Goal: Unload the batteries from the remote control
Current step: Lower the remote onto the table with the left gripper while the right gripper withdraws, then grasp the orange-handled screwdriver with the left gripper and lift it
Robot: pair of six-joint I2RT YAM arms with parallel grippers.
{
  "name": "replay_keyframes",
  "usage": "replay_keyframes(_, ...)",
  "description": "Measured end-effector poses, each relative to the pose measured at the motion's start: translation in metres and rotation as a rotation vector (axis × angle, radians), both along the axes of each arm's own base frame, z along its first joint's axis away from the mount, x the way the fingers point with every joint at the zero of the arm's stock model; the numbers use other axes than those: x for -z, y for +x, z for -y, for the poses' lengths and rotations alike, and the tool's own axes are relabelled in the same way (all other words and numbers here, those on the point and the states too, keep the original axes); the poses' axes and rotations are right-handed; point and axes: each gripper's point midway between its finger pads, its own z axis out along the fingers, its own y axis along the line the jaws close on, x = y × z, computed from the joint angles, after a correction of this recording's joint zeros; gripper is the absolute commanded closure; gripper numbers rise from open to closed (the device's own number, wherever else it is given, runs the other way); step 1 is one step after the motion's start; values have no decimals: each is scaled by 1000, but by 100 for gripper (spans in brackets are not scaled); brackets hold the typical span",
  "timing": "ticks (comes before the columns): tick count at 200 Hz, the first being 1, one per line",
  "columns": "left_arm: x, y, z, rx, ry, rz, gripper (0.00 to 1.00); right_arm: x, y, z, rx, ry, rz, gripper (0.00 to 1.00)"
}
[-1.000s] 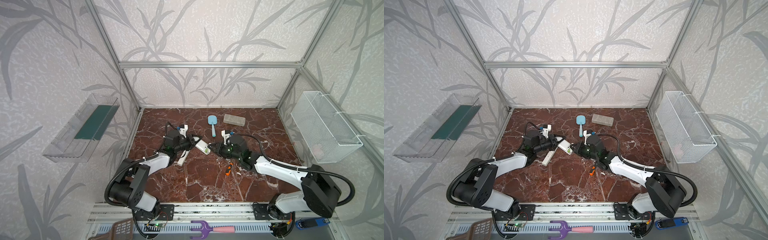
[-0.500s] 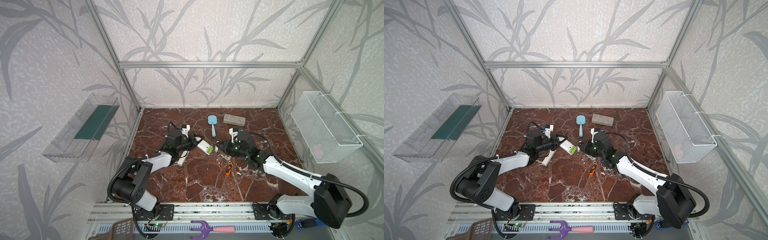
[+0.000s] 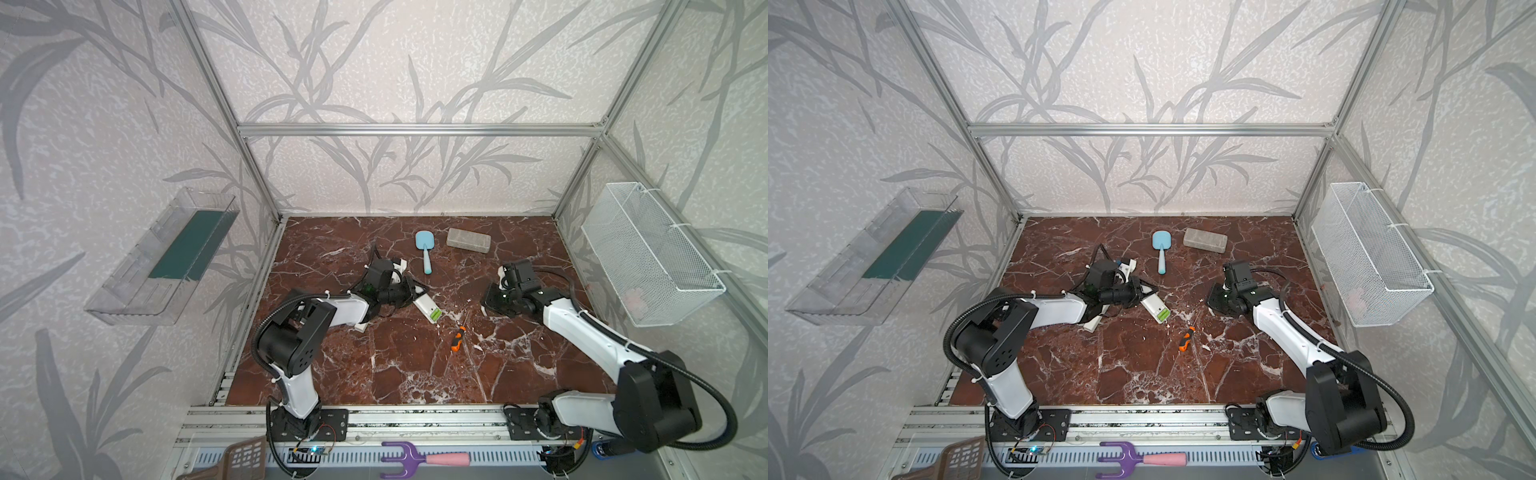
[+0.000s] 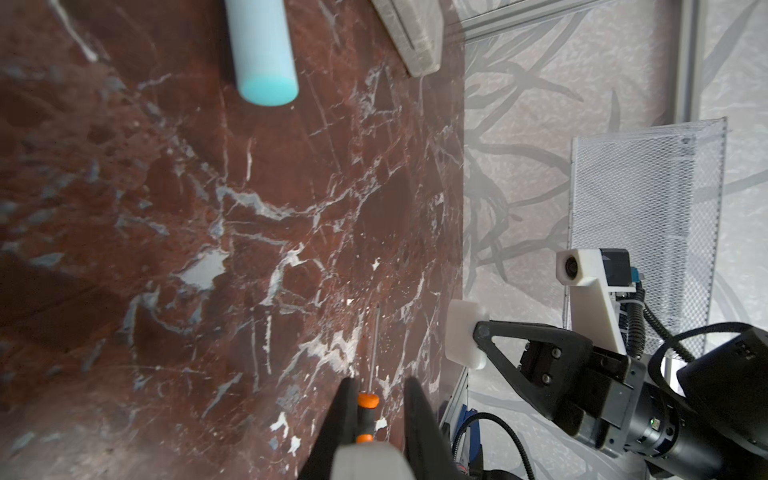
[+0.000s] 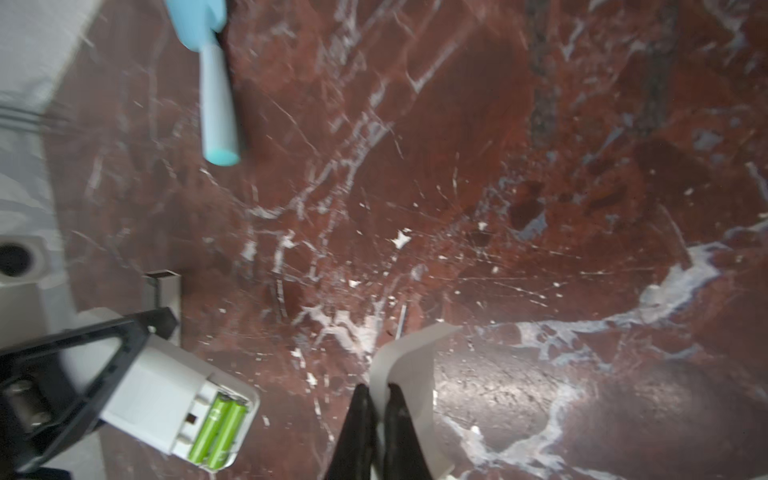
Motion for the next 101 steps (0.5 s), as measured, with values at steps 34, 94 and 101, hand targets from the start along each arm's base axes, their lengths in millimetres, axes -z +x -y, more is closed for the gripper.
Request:
replay_keyframes(34, 33, -1, -1, 6, 46, -64, 100, 30, -11, 10, -56, -104, -96, 87)
replay_keyframes(94, 44, 9, 0, 24, 87, -84, 94, 38, -20, 34, -73, -251, -120, 71)
replay_keyframes(101, 44, 11, 0, 25, 91, -83, 92, 38, -21, 36, -72, -261, -124, 66)
